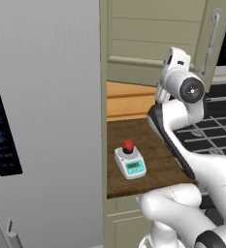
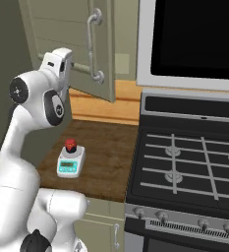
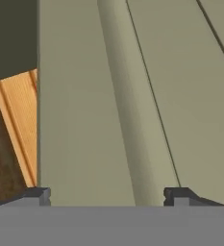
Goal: Pick the jam and place it on the digital scale for weighing, and close the cabinet.
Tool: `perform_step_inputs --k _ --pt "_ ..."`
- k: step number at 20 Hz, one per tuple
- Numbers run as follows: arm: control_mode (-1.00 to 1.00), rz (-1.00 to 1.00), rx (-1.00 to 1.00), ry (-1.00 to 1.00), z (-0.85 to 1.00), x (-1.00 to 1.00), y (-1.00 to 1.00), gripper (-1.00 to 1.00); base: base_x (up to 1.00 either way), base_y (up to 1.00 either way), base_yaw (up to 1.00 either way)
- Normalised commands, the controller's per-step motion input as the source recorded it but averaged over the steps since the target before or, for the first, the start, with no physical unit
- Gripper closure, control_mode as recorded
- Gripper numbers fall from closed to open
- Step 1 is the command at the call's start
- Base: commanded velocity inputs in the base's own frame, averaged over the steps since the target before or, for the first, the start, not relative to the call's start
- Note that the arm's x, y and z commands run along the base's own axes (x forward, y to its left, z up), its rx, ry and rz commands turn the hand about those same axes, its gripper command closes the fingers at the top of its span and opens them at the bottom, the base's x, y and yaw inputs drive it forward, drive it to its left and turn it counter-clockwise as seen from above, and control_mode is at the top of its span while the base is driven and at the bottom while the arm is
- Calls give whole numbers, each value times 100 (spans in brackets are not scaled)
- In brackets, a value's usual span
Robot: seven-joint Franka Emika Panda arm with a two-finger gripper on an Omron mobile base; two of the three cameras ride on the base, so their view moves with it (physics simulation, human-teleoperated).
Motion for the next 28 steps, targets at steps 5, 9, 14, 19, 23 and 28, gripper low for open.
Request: perform_step_inputs --k 5,9,14,19,23,28 --pt "-100 1 7 0 1 86 -32 -100 0 0 0" --pt "-100 2 7 0 1 75 -34 -100 0 0 0" --pt "-100 7 3 0 0 74 -22 -100 0 0 0" --pt "-100 4 0 0 0 72 -7 -100 0 0 0" --pt "-100 2 0 3 0 78 -1 -100 0 0 0" --pt "-100 1 0 4 0 27 -18 -100 0 0 0"
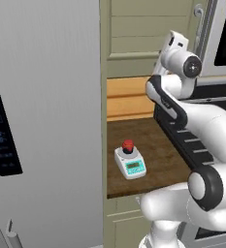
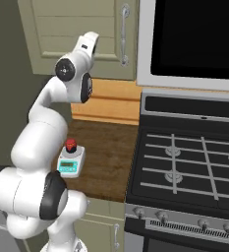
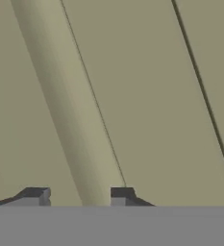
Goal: Pick the jam and place it on the digital scale for weighing, and close the cabinet.
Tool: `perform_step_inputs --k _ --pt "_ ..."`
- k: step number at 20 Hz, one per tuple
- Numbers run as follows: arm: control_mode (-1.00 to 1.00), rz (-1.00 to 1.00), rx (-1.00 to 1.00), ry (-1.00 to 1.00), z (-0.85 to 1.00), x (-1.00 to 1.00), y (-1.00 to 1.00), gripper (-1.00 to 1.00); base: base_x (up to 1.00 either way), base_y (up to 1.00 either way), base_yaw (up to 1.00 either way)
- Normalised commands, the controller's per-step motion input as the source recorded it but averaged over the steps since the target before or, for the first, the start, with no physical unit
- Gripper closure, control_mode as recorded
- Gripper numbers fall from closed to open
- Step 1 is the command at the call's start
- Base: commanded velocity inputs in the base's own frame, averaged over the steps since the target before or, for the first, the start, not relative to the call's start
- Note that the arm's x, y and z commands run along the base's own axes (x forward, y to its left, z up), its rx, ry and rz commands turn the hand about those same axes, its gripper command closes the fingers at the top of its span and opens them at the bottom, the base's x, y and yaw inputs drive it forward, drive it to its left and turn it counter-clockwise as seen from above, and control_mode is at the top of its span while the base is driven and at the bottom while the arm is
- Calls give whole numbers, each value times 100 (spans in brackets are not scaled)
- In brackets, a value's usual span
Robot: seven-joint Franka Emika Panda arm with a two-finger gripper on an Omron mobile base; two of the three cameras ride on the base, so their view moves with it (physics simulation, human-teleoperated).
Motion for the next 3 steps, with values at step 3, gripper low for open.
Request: perform_step_inputs --k 3 --pt "-100 2 0 17 -13 53 -24 -100 0 0 0"
